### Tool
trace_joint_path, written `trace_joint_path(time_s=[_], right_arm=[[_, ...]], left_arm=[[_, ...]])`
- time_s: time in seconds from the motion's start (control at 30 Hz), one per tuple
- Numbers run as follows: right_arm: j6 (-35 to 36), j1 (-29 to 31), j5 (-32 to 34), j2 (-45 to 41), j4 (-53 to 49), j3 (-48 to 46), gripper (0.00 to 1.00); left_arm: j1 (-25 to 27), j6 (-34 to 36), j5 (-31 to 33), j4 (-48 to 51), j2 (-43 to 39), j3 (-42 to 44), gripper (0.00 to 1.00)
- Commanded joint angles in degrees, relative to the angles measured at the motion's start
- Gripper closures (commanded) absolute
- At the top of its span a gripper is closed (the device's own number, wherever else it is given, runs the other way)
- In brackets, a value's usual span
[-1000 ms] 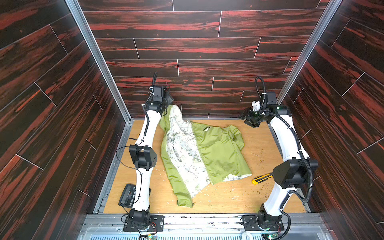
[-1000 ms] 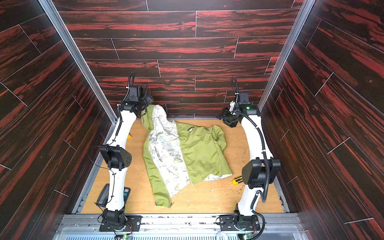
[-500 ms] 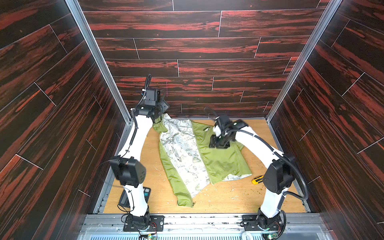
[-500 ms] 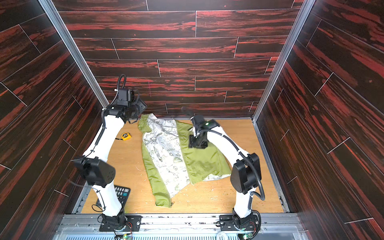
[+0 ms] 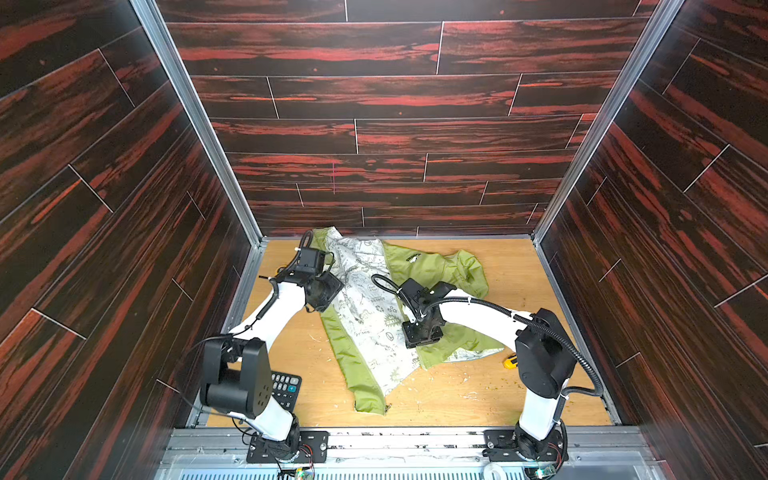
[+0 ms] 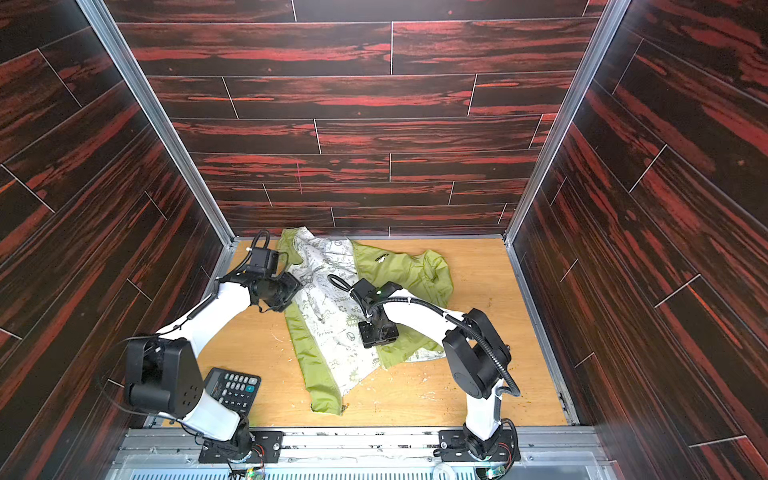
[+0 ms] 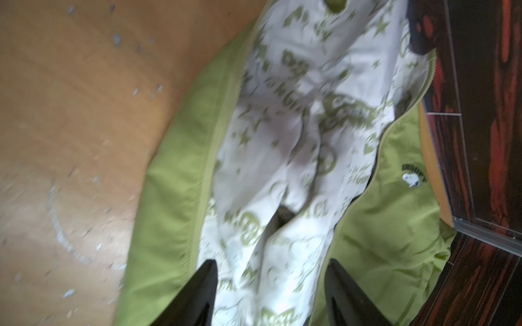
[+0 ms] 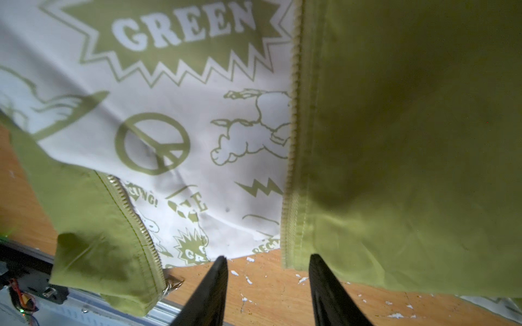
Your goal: Zip up the jacket
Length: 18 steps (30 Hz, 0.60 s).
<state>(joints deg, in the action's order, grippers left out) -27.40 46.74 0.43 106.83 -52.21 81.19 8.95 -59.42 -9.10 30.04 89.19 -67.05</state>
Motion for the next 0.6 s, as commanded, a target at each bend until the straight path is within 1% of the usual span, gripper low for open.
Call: trace_joint_path(time_s=[0.0,0.1,0.2,0.27,0.43,0.5,0.57], right_arm=[[-1.3,0.1,2.5,1.9,1.3,-1.0,0.55],[-1.6,0.1,4.7,2.8,1.7,-1.8,0.63],[-1.8,0.2,5.2,3.6,2.3,-1.8,0.68],[-1.9,0.2,4.7,3.8,3.0,-1.7,0.67],[-2.0,0.4,4.1,4.0,4.3,-1.4,0.56],[-2.1,0.4,4.1,4.8,4.6,-1.5,0.55],[-2.4,0.4,4.1,5.9,4.7,-1.5,0.58]], left_arm=[[0.2,-1.7,-1.3,-2.6,-5.5,1.4,0.37],[0.2,-1.5,-2.1,-2.6,-5.7,1.0,0.37],[0.4,-0.9,-2.9,-2.1,-5.5,-0.2,0.37],[0.5,-0.6,-3.3,-1.9,-5.3,-0.8,0.37],[0.8,-0.5,-4.1,-1.9,-4.3,-1.8,0.37],[0.9,-0.4,-4.5,-1.9,-3.8,-2.3,0.37],[0.9,-0.4,-4.6,-2.0,-3.3,-2.9,0.37]])
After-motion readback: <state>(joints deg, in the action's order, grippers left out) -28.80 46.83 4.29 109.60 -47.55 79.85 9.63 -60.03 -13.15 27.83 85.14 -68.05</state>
